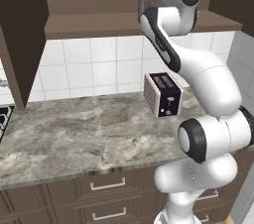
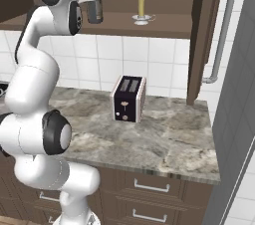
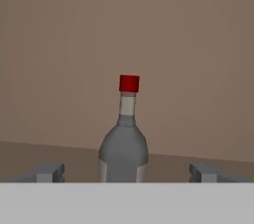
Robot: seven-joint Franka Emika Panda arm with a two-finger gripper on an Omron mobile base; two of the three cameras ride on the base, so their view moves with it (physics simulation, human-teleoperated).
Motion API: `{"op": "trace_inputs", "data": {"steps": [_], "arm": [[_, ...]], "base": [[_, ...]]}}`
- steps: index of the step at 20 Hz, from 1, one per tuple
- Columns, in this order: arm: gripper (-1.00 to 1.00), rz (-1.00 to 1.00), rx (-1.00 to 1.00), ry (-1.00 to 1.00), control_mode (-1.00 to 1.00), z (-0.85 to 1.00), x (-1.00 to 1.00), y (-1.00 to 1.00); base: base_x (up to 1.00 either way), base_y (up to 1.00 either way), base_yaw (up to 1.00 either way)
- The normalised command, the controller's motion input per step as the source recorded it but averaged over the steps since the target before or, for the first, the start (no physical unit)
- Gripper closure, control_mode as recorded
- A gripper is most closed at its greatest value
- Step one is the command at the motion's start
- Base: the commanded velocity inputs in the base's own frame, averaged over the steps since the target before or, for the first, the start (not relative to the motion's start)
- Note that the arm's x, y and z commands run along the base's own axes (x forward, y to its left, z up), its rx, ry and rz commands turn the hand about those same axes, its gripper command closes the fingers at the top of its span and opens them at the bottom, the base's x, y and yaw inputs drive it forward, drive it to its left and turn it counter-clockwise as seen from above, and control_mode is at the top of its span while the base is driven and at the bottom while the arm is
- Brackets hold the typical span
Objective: Get the candle and the liquor from the cabinet and move them to the dining counter.
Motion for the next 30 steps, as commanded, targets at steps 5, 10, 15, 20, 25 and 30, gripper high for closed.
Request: {"op": "trace_inputs", "data": {"steps": [5, 10, 15, 20, 25, 30], "arm": [[-1.0, 0.0, 0.0, 0.0, -1.0, 0.05, 0.28, 0.04], [-1.0, 0.0, 0.0, 0.0, -1.0, 0.01, 0.27, 0.0], [-1.0, 0.0, 0.0, 0.0, -1.0, 0.0, 0.36, 0.0], [-1.0, 0.0, 0.0, 0.01, -1.0, 0.01, 0.3, 0.0], [-1.0, 0.0, 0.0, 0.04, -1.0, 0.0, 0.21, 0.0], [-1.0, 0.0, 0.0, 0.08, -1.0, 0.0, 0.17, 0.0]], "base": [[0.0, 0.0, 0.0], [0.0, 0.0, 0.0], [0.0, 0.0, 0.0], [0.0, 0.0, 0.0], [0.0, 0.0, 0.0], [0.0, 0.0, 0.0]]}}
